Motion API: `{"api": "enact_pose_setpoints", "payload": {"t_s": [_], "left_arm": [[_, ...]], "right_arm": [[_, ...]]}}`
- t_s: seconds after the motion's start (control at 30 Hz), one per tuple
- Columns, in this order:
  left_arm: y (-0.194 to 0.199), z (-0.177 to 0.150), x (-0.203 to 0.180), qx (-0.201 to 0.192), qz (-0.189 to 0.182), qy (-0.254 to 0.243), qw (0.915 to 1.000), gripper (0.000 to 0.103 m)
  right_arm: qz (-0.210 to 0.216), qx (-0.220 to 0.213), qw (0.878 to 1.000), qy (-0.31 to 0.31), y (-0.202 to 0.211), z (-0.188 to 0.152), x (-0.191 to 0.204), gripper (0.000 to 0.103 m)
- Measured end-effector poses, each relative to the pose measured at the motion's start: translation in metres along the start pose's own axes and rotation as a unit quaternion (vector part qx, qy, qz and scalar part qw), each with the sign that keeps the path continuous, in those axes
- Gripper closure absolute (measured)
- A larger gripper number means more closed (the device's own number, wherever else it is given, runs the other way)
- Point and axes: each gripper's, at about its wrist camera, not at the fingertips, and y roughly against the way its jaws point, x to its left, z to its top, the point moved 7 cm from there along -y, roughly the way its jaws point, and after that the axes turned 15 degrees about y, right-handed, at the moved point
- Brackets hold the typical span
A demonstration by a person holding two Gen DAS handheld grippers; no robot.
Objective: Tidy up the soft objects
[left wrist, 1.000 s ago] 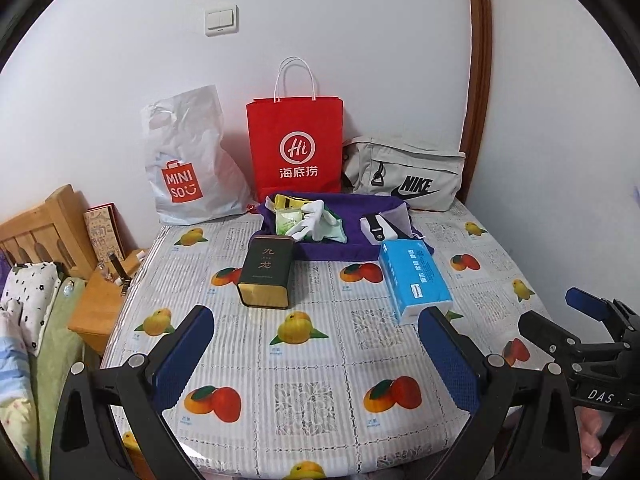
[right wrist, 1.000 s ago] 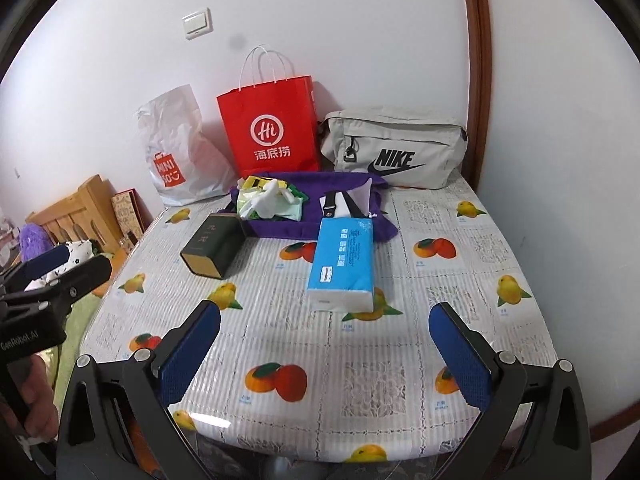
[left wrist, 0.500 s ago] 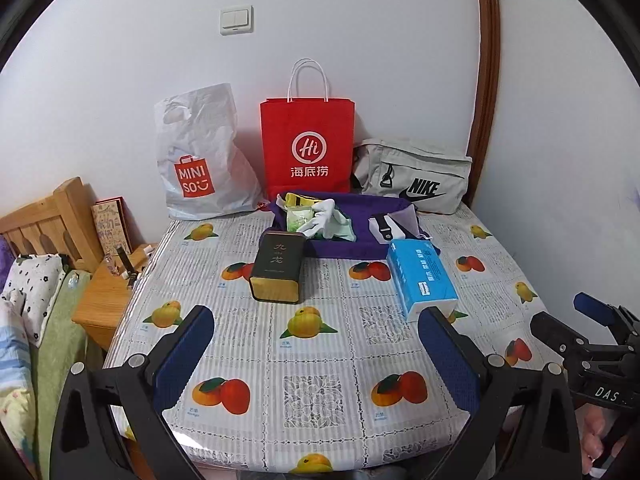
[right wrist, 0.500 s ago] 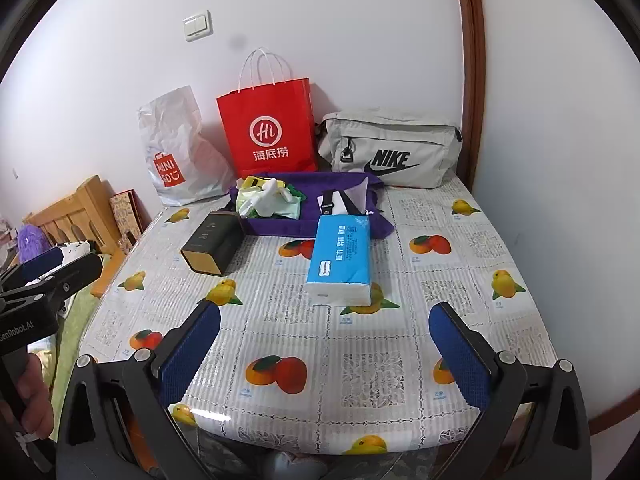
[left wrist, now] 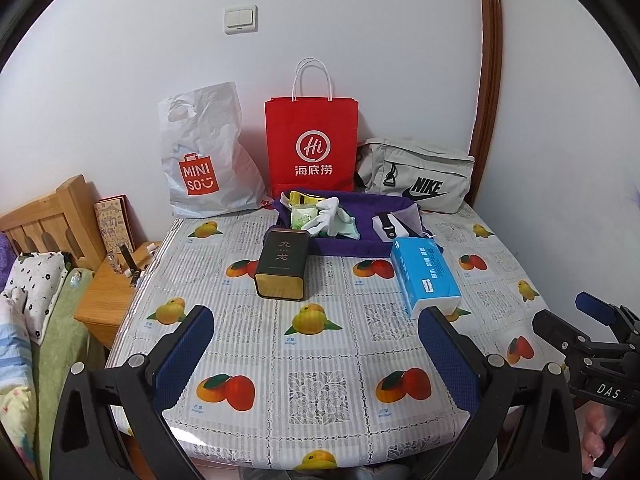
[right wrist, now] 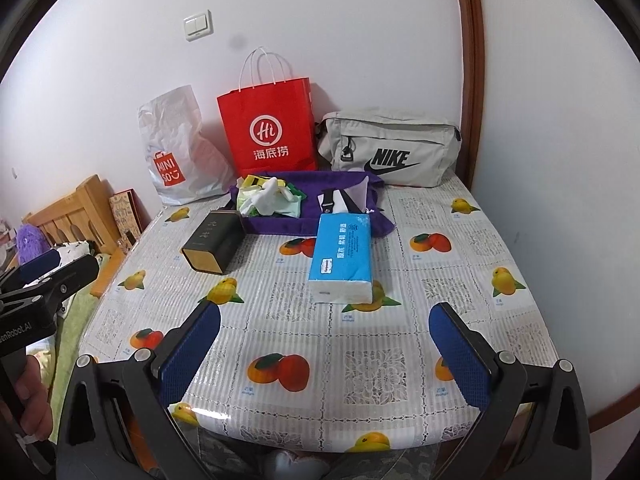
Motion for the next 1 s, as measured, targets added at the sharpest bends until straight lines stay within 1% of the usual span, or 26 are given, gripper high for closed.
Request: {"api": "enact_pose_setpoints", "payload": {"t_s": [1.0], "left_arm": [[0.0025,-0.0014,0.0019,-0.002,0.003,-0.005,1.0000,0.000]], "right_arm": [[0.005,0.001,1.000,0.001,-0.0004,-0.0027,0.0024,0.000]]}}
